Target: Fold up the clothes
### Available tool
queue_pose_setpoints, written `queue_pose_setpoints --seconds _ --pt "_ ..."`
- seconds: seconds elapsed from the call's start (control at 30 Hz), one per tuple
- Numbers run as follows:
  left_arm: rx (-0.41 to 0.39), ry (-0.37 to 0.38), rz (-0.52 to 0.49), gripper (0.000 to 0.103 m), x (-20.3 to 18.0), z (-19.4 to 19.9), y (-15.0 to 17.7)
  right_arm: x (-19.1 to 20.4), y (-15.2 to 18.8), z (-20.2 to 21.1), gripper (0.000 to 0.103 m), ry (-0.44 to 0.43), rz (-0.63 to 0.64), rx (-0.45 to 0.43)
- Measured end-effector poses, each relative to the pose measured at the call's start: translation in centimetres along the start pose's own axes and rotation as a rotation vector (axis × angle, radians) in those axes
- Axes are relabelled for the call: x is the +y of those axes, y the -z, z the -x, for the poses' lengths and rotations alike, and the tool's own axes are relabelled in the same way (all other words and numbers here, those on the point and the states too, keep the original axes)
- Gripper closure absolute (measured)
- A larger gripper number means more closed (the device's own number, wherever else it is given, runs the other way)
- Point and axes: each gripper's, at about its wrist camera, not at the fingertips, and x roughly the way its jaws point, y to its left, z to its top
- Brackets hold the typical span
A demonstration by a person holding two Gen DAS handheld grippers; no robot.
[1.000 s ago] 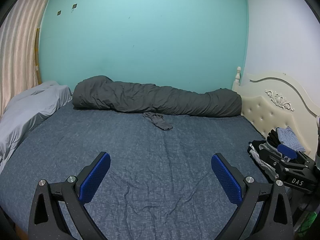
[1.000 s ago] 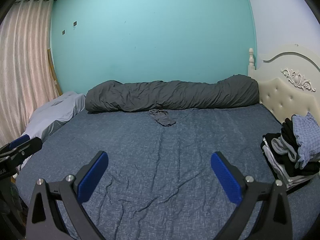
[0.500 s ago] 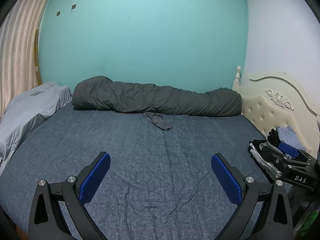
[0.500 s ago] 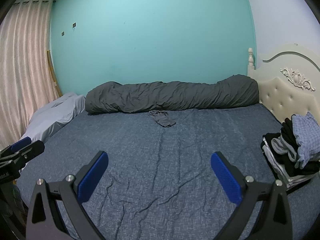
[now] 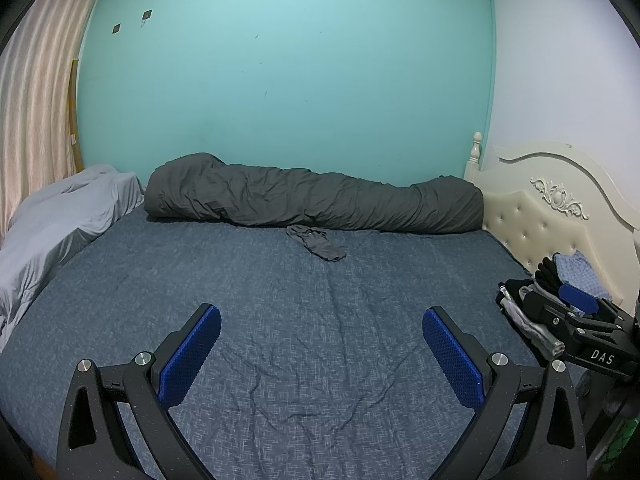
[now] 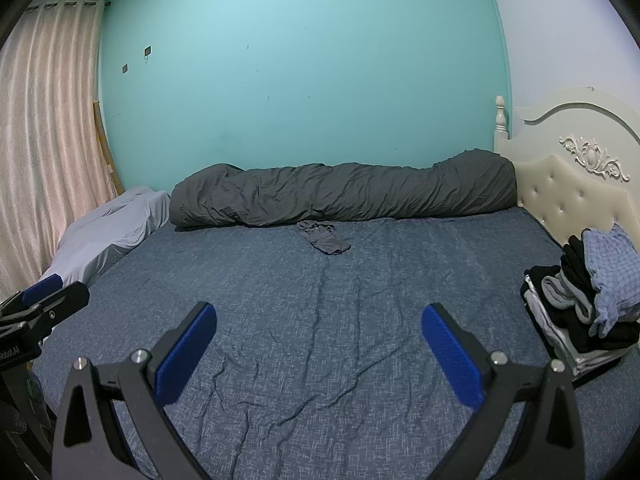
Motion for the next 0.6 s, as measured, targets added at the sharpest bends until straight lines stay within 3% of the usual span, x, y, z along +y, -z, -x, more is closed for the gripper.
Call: queue_pose_setpoints --seconds 0.6 --pt "-0.001 0.007 -0.003 0.0 -0.24 -0.04 -0.2 -0.31 -0.05 -0.14 0.0 0.003 -0.01 0.0"
